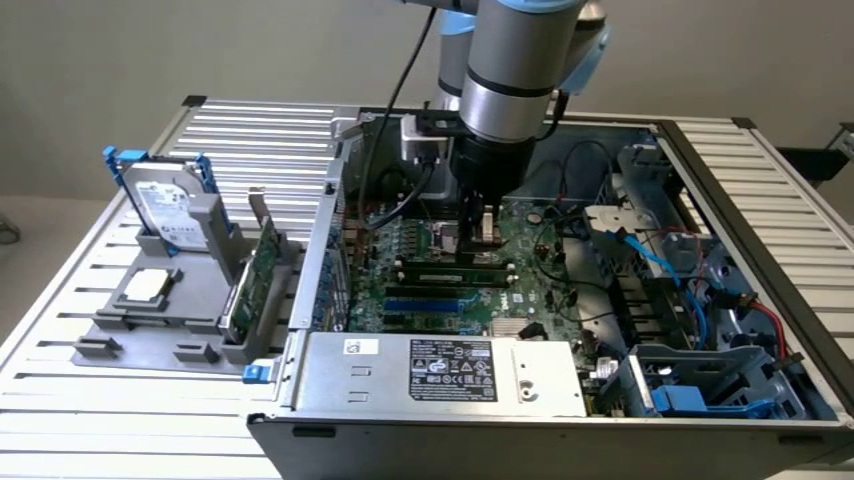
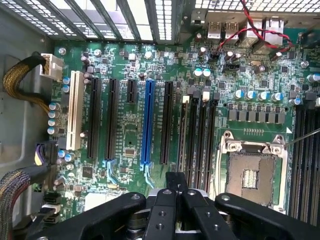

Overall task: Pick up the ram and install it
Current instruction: 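Press down the ram until it locks into place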

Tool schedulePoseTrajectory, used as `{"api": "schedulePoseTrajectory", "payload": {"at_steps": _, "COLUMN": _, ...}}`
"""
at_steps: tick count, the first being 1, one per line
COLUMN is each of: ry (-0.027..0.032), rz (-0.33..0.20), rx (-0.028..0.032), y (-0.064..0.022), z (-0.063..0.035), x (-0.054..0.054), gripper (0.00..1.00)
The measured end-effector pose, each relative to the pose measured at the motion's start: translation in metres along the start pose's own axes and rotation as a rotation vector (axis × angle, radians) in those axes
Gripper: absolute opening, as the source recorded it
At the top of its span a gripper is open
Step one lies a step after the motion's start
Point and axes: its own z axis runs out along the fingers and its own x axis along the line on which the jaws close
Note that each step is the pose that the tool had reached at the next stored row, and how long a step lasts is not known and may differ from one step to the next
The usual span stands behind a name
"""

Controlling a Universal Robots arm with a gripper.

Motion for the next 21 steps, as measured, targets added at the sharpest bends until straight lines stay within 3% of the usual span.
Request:
{"api": "schedulePoseTrajectory", "payload": {"at_steps": 13, "ry": -0.0026, "rz": 0.0, "rx": 0.0, "y": 0.0, "z": -0.0001, "x": 0.0001, "gripper": 0.11}}
{"api": "schedulePoseTrajectory", "payload": {"at_steps": 16, "ry": -0.0032, "rz": 0.0, "rx": 0.0001, "y": 0.0003, "z": 0.0002, "x": 0.0048, "gripper": 0.11}}
{"api": "schedulePoseTrajectory", "payload": {"at_steps": 21, "ry": -0.0195, "rz": 0.033, "rx": -0.0009, "y": 0.0003, "z": 0.0002, "x": 0.0058, "gripper": 0.11}}
